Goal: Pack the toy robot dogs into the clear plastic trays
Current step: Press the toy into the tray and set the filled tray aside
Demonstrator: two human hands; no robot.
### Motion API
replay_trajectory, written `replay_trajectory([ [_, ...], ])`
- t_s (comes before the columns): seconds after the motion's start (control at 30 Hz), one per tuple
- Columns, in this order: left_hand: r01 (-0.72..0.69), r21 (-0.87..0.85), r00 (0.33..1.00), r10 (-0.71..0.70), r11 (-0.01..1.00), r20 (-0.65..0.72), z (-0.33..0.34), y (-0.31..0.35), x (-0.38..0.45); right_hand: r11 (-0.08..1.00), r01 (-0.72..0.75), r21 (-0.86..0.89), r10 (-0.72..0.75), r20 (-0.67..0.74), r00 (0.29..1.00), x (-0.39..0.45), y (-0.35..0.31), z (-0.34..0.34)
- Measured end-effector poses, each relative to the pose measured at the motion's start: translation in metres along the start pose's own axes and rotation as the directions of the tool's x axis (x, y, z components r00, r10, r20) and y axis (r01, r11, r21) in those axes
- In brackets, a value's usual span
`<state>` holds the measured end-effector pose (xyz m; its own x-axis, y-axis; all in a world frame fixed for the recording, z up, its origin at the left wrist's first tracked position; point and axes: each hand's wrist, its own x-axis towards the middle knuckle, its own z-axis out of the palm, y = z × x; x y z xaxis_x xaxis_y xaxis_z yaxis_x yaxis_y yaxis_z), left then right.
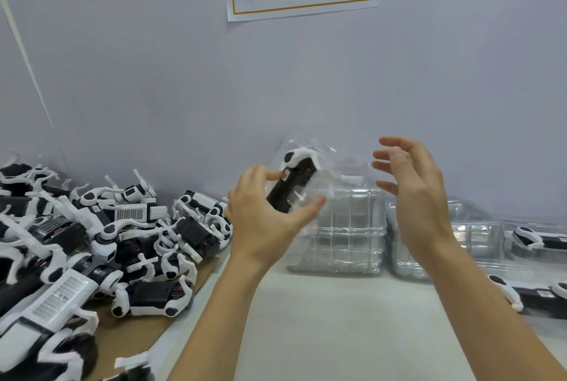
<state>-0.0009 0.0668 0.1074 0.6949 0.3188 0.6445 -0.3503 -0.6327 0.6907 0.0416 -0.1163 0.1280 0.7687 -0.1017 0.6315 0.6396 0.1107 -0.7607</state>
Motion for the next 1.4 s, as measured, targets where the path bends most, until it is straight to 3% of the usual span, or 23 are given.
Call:
replay_trajectory([
  [0.13,0.176,-0.391,0.984,-0.173,0.903,0.042,-0.007,-0.001,0.004,0.994,-0.102,0.043,0.099,0.063,0.993,-0.001,0.002,0.000],
  [0.33,0.357,-0.655,0.934,-0.239,0.666,0.266,-0.009,0.006,0.003,0.998,-0.019,-0.063,0.034,0.242,0.970,-0.008,0.004,0.013],
  [0.6,0.497,-0.794,0.858,-0.337,0.351,0.388,-0.013,-0.011,0.002,0.973,0.052,-0.224,0.047,0.412,0.910,-0.017,0.001,0.027],
  [0.97,0.576,-0.816,0.748,-0.373,-0.045,0.548,-0.009,-0.024,0.004,0.892,0.229,-0.390,-0.039,0.438,0.898,-0.021,-0.002,0.035],
  [1.13,0.590,-0.802,0.750,-0.304,-0.095,0.588,-0.008,-0.027,0.003,0.864,0.264,-0.428,-0.053,0.445,0.894,-0.023,-0.001,0.038],
  [1.27,0.611,-0.789,0.761,-0.230,-0.061,0.607,-0.009,-0.028,0.003,0.868,0.263,-0.421,-0.057,0.441,0.896,-0.022,-0.002,0.037],
  [1.4,0.632,-0.774,0.735,-0.276,-0.051,0.619,-0.008,-0.027,0.004,0.872,0.251,-0.420,-0.048,0.436,0.899,-0.021,-0.002,0.035],
])
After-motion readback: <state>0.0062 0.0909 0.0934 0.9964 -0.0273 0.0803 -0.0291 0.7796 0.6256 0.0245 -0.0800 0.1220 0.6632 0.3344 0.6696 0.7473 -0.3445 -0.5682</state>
